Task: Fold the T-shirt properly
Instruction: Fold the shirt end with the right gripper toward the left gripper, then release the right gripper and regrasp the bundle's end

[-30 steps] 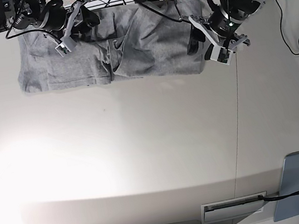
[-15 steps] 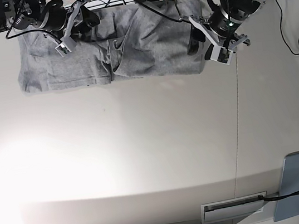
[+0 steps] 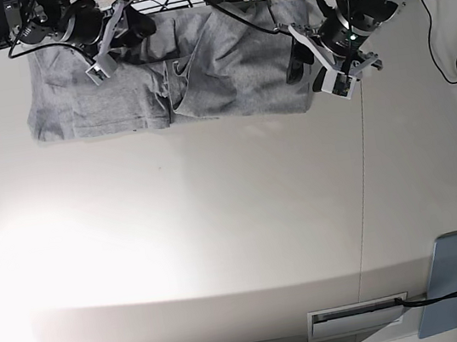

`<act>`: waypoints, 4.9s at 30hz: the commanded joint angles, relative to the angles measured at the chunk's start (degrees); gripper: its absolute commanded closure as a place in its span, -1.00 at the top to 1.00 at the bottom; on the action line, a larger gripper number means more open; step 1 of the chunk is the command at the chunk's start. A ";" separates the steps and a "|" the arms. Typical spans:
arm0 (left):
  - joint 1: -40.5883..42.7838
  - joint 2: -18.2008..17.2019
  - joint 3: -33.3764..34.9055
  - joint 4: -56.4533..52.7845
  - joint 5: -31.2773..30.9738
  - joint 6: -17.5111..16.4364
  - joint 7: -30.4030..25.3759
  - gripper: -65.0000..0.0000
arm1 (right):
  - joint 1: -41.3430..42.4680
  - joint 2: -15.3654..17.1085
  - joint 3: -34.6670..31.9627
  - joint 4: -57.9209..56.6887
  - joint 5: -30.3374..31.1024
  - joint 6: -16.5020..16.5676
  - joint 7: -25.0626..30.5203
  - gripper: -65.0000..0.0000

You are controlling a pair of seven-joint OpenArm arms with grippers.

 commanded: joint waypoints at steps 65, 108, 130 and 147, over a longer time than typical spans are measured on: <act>1.75 -0.31 -0.15 0.85 -0.37 -0.07 -1.29 -0.17 | 6.32 -3.85 -13.90 12.31 -15.28 -9.55 -1.51 -1.00; 1.73 -0.33 -0.15 0.85 1.79 -0.07 -1.29 -0.17 | 5.95 0.15 13.25 13.05 -15.78 5.60 -9.18 -0.51; 1.60 -0.31 -0.15 0.85 1.55 -3.04 -3.82 -0.17 | 1.18 12.11 36.96 -4.31 -1.92 -3.43 -9.97 0.22; 1.62 -0.28 -0.13 0.85 1.55 -2.99 -3.82 -0.17 | 7.98 11.96 23.87 -23.56 10.47 0.52 -9.81 0.22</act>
